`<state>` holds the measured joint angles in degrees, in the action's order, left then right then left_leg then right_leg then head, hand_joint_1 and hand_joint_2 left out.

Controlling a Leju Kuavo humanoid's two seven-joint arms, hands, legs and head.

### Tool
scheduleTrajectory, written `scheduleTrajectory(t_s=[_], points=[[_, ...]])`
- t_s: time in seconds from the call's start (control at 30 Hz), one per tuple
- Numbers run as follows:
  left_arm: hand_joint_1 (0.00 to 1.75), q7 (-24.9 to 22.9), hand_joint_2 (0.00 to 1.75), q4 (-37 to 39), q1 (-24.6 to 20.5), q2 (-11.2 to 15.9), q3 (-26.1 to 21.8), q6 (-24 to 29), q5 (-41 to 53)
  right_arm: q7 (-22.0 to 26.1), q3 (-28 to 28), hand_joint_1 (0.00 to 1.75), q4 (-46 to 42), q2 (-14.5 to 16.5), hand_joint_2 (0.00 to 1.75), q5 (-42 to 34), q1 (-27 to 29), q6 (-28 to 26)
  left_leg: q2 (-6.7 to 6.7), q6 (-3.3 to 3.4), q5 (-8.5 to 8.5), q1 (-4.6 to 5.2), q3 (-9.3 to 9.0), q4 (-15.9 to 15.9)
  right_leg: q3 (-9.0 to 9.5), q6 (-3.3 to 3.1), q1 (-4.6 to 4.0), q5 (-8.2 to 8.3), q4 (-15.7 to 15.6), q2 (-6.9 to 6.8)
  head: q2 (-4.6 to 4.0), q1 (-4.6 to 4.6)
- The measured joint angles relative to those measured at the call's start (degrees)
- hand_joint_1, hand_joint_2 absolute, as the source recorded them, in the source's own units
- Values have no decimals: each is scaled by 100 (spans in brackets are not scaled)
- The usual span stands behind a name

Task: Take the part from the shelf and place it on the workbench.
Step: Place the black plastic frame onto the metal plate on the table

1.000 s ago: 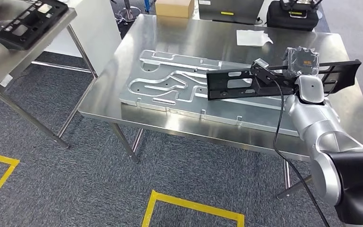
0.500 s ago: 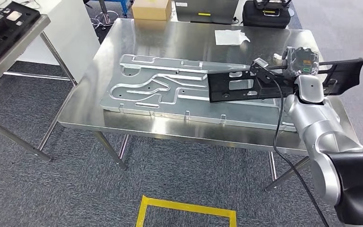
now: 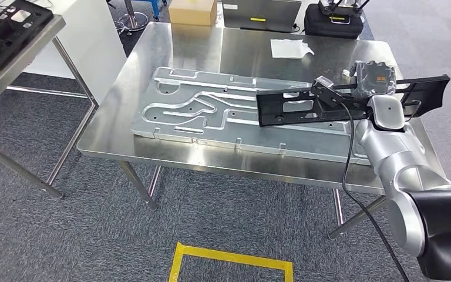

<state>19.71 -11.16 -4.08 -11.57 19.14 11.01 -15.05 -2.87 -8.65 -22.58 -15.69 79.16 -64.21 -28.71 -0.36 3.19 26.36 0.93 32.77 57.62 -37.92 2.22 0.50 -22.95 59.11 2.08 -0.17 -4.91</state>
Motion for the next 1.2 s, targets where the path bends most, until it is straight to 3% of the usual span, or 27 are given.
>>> scheduleTrajectory(t_s=[0.07,0.13,0.17,0.2,0.23,0.27,0.3,0.33,0.37,0.43,0.5,0.53,0.57,0.63,0.67,0.7,0.73,0.8,0.83,0.87,1.0,1.2], points=[[0,10,175,-1,5,2,-4,-24,-8,36,1,175,-4,-19,175,-15,6,-2,20,22,-11,-35,-144,-121,-221,36,16,-164,430,-84,0,1],[0,11,175,0,20,6,-7,-33,-15,67,2,175,3,-34,175,-28,43,-3,43,5,58,-50,-254,-138,-665,88,58,-394,1165,-129,0,1],[0,11,175,1,32,9,-8,-31,-16,80,2,175,7,-40,175,-33,76,-3,53,-19,113,-64,-319,-137,-838,119,86,-402,1398,-140,0,1],[0,11,175,1,46,11,-9,-27,-13,91,2,175,8,-46,175,-39,111,-3,62,-49,177,-83,-395,-135,-908,151,116,-294,1421,-154,0,1],[0,11,175,2,57,13,-10,-22,-6,98,2,175,9,-52,175,-45,136,-3,71,-87,253,-107,-485,-131,-848,188,148,-67,1191,-176,0,1],[0,10,175,2,67,16,-10,-17,1,103,2,175,9,-61,175,-50,153,-3,78,-131,340,-132,-580,-123,-698,228,183,204,782,-216,0,1],[0,8,175,5,76,26,-11,-9,8,109,2,175,17,-70,175,-57,162,-2,85,-185,431,-142,-654,-121,-530,266,187,376,419,-263,0,2],[0,7,175,8,82,35,-11,-2,12,120,4,175,25,-82,175,-73,163,2,91,-237,514,-142,-715,-117,-390,246,182,455,136,-293,2,-3],[0,4,175,12,84,44,-11,8,15,131,13,175,33,-91,175,-98,165,7,98,-281,581,-133,-766,-123,-313,194,165,424,10,-312,2,-8],[0,-1,175,15,77,51,-11,26,16,146,41,175,39,-101,175,-146,152,15,116,-346,670,-123,-884,-190,-261,13,129,236,43,-286,2,-18],[0,-2,175,14,67,52,-12,42,18,153,59,175,25,-120,175,-156,134,10,120,-399,773,-142,-995,-164,-147,-103,135,96,65,-258,2,-21],[0,-2,175,14,65,53,-13,45,20,157,61,175,18,-136,175,-155,128,6,115,-427,854,-150,-926,39,-64,-144,141,40,55,-247,2,-24],[0,2,175,14,66,54,-13,49,22,161,61,175,11,-141,175,-156,138,3,101,-448,955,-156,-743,389,23,-174,144,-10,35,-240,2,-26],[0,6,175,15,73,53,-13,52,25,163,61,175,13,-139,175,-169,187,-2,91,-467,1132,-156,-98,1293,167,-203,130,-107,3,-221,1,-27],[0,10,175,15,81,52,-13,50,25,166,61,175,16,-136,175,-183,226,-3,89,-460,1112,-155,214,1608,237,-208,120,-162,-7,-207,1,-27],[0,17,175,15,91,52,-13,46,22,179,62,175,20,-136,175,-201,266,-4,88,-441,959,-153,445,1716,313,-209,111,-221,-11,-190,0,-27],[0,30,175,15,105,52,-13,41,19,202,63,175,24,-135,175,-226,304,-3,86,-408,672,-148,569,1586,395,-208,101,-282,-13,-174,0,-27],[0,65,175,17,143,56,-13,31,7,291,65,175,29,-132,175,-290,364,28,70,-303,-62,-116,561,872,546,-195,86,-396,-22,-144,0,-26],[0,86,175,21,163,59,-13,27,-1,350,68,175,34,-129,175,-333,377,77,57,-251,-316,-94,507,543,598,-175,68,-440,-27,-126,0,-26],[0,109,175,26,170,60,-13,23,-12,412,72,175,39,-127,175,-378,379,149,48,-226,-425,-82,441,295,623,-150,56,-473,-24,-113,0,-26],[0,189,175,32,159,54,-15,17,-51,687,89,175,25,-133,175,-591,248,566,31,-326,-365,-73,363,97,626,-104,74,-509,-35,-107,0,-24],[0,181,175,32,161,58,-12,-44,8,712,45,175,-53,-14,175,-753,-453,1695,4,-259,-352,-51,381,98,651,-65,90,-504,-96,-133,0,-25]])
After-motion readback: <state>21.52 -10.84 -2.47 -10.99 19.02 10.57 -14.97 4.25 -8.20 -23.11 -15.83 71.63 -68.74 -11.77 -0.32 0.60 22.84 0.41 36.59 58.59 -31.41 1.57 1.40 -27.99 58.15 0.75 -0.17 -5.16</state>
